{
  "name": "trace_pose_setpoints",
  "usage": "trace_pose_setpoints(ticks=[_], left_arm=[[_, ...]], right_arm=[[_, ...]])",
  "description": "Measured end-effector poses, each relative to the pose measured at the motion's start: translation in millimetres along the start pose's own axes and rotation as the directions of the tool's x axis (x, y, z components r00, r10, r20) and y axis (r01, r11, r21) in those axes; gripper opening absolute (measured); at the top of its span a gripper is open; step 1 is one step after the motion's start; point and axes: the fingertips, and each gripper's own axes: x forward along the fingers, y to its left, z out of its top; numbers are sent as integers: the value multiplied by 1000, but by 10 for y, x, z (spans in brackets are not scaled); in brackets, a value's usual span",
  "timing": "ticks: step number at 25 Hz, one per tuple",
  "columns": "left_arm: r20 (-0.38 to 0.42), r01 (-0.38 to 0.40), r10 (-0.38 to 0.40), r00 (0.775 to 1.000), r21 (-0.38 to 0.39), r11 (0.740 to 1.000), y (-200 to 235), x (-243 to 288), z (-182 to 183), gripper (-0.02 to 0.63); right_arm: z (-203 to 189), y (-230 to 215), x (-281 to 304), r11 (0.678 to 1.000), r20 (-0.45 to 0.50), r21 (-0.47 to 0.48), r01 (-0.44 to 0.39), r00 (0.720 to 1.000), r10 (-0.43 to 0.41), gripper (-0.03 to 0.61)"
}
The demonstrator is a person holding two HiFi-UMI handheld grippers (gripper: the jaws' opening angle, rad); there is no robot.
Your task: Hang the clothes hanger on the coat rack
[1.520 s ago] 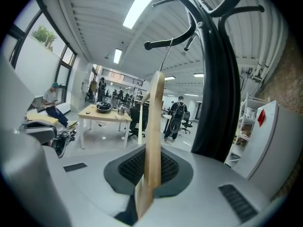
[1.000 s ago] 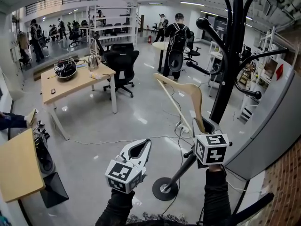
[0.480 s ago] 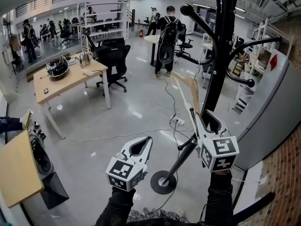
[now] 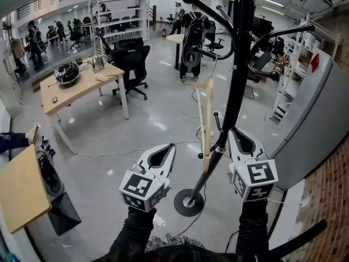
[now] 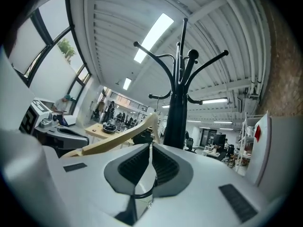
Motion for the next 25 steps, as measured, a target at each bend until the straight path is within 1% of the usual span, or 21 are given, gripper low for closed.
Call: trace_pose_setpoints(ticks=[2,5,7,12,16,21,25], left_arm=[[4,-7,7,1000,13,1000,-106,2,41,8],[0,-14,14,1000,26,1000,-265,-32,59,8],[2,-8,8,1000,39,999,-407,-51,98,9],[-5,7,-6,1000,54,998,-722,-95,152,8],[-5,-2,2,1000,62,998,-883,-182,131,8],[-11,-5,6,1000,52,999,-1074,-291,73,8],[-36,14,-13,999,30,999,-1287,-370,60,8]], right_arm=[[-85,16,-86,999,4,18,-26,1000,26,12],[-168,99,-214,995,22,60,-86,996,84,12],[-176,103,-317,990,42,94,-100,994,97,11],[-259,60,-546,984,44,148,-104,994,98,11],[-349,39,-741,979,35,176,-100,995,95,11],[-478,25,-992,980,15,184,-81,997,80,11],[-590,15,-1192,978,-12,197,-68,997,72,11]])
